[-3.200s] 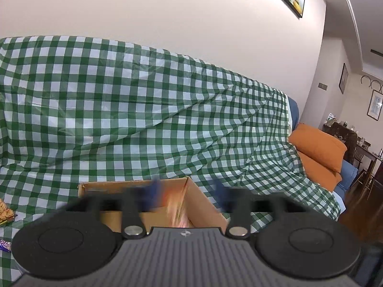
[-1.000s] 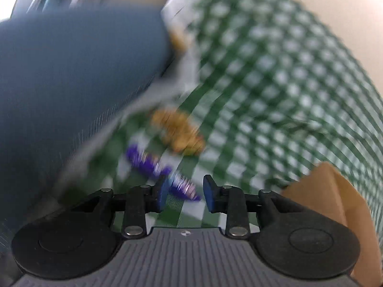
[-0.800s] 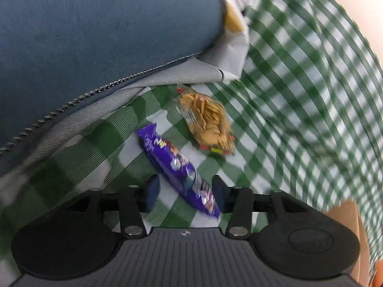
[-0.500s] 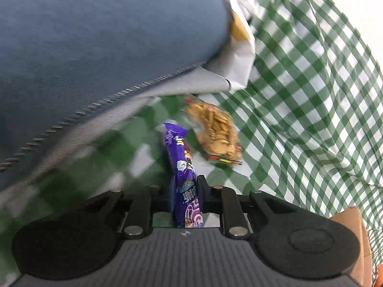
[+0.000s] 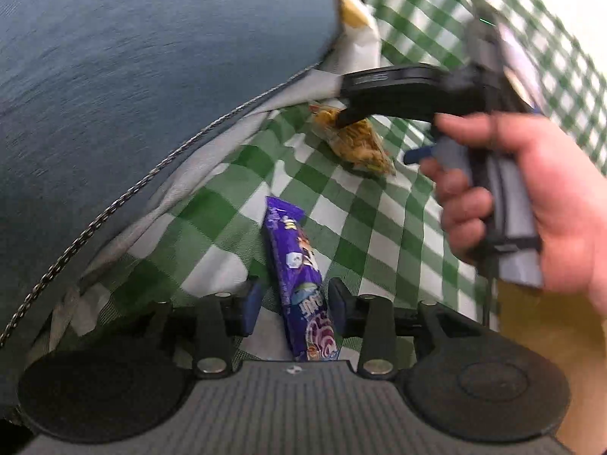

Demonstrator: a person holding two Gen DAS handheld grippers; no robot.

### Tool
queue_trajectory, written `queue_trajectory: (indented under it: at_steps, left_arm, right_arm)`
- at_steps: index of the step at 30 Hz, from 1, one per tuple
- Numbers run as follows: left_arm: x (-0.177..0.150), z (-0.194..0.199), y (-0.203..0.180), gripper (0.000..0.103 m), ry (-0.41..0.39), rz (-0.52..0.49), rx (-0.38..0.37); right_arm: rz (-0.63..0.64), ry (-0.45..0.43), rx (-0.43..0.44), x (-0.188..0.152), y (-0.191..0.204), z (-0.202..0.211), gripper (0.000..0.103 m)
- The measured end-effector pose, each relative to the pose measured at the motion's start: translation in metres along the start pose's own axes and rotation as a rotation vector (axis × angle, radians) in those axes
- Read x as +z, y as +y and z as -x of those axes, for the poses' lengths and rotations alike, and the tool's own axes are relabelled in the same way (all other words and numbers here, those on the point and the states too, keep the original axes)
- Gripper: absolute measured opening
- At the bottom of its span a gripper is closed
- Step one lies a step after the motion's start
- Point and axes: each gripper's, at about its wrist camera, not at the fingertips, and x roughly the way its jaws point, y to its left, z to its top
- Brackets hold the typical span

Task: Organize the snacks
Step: 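Grasp the purple wrapped bar with the left tool while the right tool grasps the cracker bag, then carry the purple bar with the left tool while the right tool carries the cracker bag to the box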

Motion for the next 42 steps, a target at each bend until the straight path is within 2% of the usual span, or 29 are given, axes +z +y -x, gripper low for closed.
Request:
queue_trajectory:
  at_steps: [1, 3, 4, 8, 11, 14, 15, 20, 24, 30, 34, 36, 42]
  left_arm:
    - [-0.001, -0.001, -0.004, 0.046, -0.003, -0.020, 0.000]
    - [-0.001, -0.002, -0.005, 0.046, -0.001, -0.025, -0.004]
    - [-0.001, -0.003, -0.005, 0.046, -0.001, -0.022, -0.006]
    - [-0.001, -0.005, -0.006, 0.046, 0.004, -0.023, -0.013]
    - [0.000, -0.006, -0.005, 0.043, 0.008, -0.017, -0.017]
    - [0.002, -0.007, -0.006, 0.028, 0.013, -0.020, -0.010]
    - [0.002, -0.007, -0.007, 0.026, 0.015, -0.021, -0.011]
    - [0.003, -0.006, -0.009, 0.023, 0.009, -0.046, -0.022]
    - [0.001, 0.003, -0.008, 0.023, -0.016, -0.048, -0.059]
    - [-0.009, 0.032, -0.015, 0.023, -0.070, -0.121, -0.133]
    - [-0.018, 0.048, -0.012, 0.023, -0.073, -0.104, -0.167]
    - [-0.023, 0.056, -0.011, 0.023, -0.067, -0.089, -0.183]
    - [-0.034, 0.077, -0.011, 0.023, -0.052, -0.064, -0.222]
  right_arm:
    - [0.028, 0.011, -0.014, 0.000, 0.003, -0.006, 0.091]
    - [0.077, 0.036, -0.016, -0.005, 0.007, -0.014, 0.079]
    - [0.094, 0.042, -0.019, -0.006, 0.009, -0.015, 0.067]
    - [0.085, 0.009, 0.017, -0.018, 0.002, 0.005, 0.053]
    - [0.095, -0.011, -0.009, -0.032, -0.002, 0.031, 0.052]
    - [0.067, -0.026, -0.031, -0.048, -0.009, 0.065, 0.052]
    - [0.059, -0.032, -0.041, -0.053, -0.010, 0.079, 0.052]
    - [0.021, -0.081, -0.112, -0.086, -0.010, 0.153, 0.052]
    - [0.009, -0.121, -0.117, -0.127, -0.006, 0.211, 0.052]
    - [0.019, -0.261, -0.118, -0.185, 0.008, 0.286, 0.052]
    - [0.070, -0.337, -0.111, -0.225, 0.016, 0.308, 0.052]
    - [0.073, -0.344, -0.115, -0.240, 0.015, 0.313, 0.052]
    - [0.046, -0.416, -0.087, -0.248, -0.002, 0.337, 0.052]
